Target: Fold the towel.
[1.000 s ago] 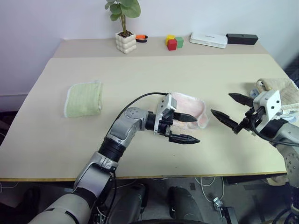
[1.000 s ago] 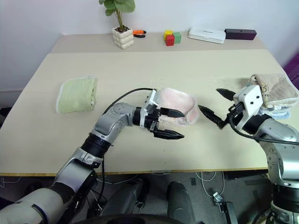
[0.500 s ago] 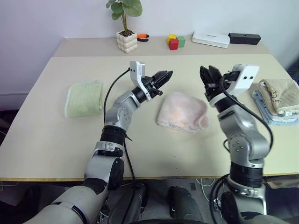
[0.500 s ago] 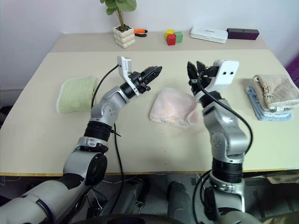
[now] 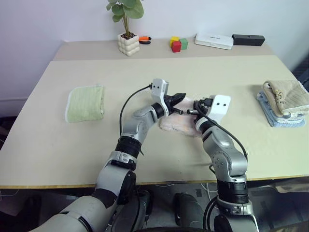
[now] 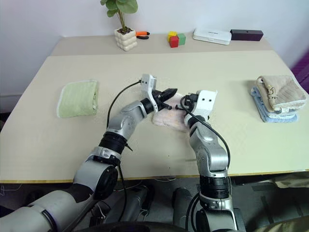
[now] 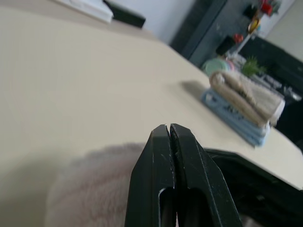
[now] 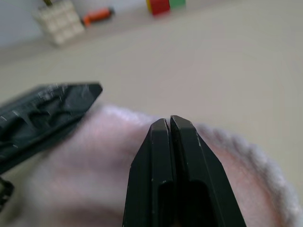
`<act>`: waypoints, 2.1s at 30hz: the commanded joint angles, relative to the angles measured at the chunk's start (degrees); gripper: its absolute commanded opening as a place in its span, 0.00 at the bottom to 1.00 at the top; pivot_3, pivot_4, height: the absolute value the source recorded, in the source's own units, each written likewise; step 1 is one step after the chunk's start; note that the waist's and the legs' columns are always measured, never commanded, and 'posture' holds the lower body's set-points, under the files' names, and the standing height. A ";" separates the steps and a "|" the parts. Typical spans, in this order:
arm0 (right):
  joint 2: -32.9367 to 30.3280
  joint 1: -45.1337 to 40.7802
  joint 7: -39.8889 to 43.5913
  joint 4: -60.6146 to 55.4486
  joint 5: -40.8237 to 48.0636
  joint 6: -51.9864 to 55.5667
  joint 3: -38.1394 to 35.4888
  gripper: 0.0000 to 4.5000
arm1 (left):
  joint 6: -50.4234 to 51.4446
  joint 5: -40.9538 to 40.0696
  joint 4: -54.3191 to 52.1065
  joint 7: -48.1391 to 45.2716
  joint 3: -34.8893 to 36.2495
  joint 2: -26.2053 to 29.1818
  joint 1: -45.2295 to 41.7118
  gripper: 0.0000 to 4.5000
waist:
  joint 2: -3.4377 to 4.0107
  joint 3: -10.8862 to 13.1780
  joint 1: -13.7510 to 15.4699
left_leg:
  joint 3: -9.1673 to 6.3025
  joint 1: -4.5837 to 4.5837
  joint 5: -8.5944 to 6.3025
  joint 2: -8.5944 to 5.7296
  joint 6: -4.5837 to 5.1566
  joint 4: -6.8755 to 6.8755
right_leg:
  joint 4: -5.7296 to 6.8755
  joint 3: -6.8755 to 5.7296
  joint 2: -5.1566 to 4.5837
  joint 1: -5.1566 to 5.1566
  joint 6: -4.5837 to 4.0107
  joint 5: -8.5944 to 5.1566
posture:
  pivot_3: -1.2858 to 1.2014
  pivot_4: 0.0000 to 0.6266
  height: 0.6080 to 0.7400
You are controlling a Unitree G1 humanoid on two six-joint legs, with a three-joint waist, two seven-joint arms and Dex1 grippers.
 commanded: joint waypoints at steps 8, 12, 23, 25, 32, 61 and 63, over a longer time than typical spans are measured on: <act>-5.20 2.16 2.58 5.83 -6.77 -9.15 -1.11 0.01 | -1.39 4.43 7.02 2.74 0.50 3.58 -1.04 0.00 | 0.01 -0.03 -0.36 | 0.00 0.10 -0.02 0.00 0.02 0.04 | 0.00 -0.06 0.01 0.10 0.01 0.00 | 0.52 0.24 1.00; -6.73 3.01 3.57 6.12 -9.06 -10.84 -0.43 0.01 | -1.53 3.83 7.35 2.96 1.83 4.41 -1.01 0.00 | 0.01 -0.03 -1.34 | 0.00 0.12 -0.04 0.03 0.04 0.02 | 0.02 -0.03 -0.02 0.11 0.00 0.00 | 0.52 0.24 1.00; -7.29 1.26 3.61 6.01 -9.54 -12.66 -2.95 0.00 | 3.85 -5.88 -3.63 -4.84 7.17 5.34 0.10 0.13 | 0.01 -0.03 -1.61 | 0.00 0.12 -0.01 0.04 0.02 0.03 | 0.10 0.01 -0.04 0.07 0.00 0.00 | 0.52 0.24 1.00; -8.79 1.00 3.57 6.42 -10.67 -13.35 -3.34 0.00 | 2.59 -5.53 -3.81 -2.94 8.18 6.29 -0.40 0.28 | 0.01 -0.03 -1.58 | 0.00 0.12 0.01 0.04 -0.01 0.04 | 0.11 0.01 -0.03 0.08 0.00 0.00 | 0.52 0.24 1.00; -19.42 0.82 16.72 4.81 -7.67 -20.55 -4.83 0.06 | 4.15 -6.03 -3.12 -8.22 8.73 12.97 -2.09 1.00 | 0.01 -0.03 -1.41 | 0.04 0.11 0.05 0.03 -0.08 0.05 | 0.11 0.00 -0.02 0.07 0.00 0.00 | 0.52 0.24 1.00; -39.53 12.94 55.31 -10.65 23.59 -11.51 -16.03 0.99 | 35.74 -4.36 11.76 -33.29 -1.41 19.68 -6.71 1.00 | -0.03 -0.01 -0.96 | -0.01 0.05 -0.13 0.06 0.17 0.11 | -0.04 -0.07 -0.20 0.17 0.00 0.00 | 0.52 0.24 1.00; -39.41 12.86 54.77 -10.76 23.15 -11.82 -15.91 0.99 | 34.41 -4.54 15.35 -30.56 0.72 18.07 -8.27 1.00 | -0.04 -0.01 -0.89 | -0.01 0.05 -0.13 0.05 0.17 0.13 | -0.07 -0.08 -0.21 0.19 0.00 0.00 | 0.52 0.24 1.00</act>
